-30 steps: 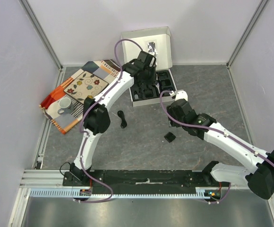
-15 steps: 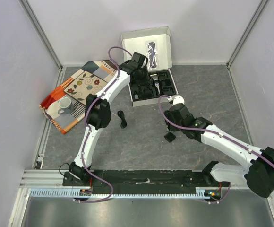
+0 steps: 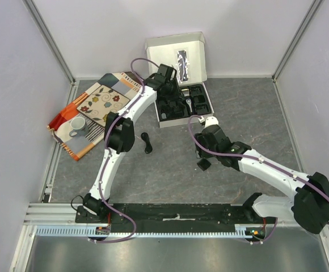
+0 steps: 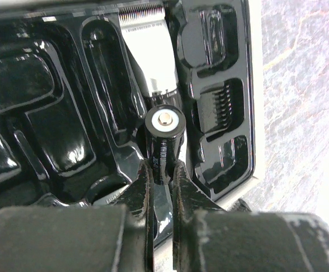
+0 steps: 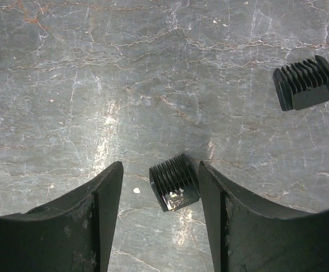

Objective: Sort the hair-cutting tools

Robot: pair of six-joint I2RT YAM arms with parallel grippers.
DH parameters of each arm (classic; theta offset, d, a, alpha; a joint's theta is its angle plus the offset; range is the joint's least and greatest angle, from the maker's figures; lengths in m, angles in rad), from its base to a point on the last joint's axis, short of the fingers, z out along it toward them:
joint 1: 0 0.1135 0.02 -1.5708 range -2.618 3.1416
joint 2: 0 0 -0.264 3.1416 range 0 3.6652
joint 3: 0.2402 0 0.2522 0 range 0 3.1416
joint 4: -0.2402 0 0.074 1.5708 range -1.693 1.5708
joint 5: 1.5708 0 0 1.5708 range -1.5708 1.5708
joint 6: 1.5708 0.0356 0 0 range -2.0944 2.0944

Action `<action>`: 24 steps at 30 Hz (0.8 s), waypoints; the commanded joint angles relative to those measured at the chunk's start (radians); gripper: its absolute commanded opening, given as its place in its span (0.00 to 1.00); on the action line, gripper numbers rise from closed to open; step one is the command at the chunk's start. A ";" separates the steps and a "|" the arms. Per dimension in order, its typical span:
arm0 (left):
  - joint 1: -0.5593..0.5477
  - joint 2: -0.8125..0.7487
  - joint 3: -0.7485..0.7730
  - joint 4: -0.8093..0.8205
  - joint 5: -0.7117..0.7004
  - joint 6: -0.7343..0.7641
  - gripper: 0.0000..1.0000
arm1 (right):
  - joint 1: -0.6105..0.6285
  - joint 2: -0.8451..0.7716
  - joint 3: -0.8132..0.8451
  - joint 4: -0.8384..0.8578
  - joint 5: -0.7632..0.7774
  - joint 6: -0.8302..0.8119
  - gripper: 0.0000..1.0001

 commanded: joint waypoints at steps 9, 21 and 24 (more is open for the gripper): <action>0.033 0.029 0.071 0.080 0.017 -0.010 0.02 | 0.004 0.064 0.006 0.083 0.014 0.014 0.64; 0.025 -0.211 -0.131 0.022 -0.026 0.115 0.02 | -0.033 0.423 0.476 0.099 0.142 -0.072 0.64; 0.025 -0.299 -0.256 0.003 -0.118 0.165 0.02 | -0.055 0.495 0.542 0.131 0.108 -0.092 0.64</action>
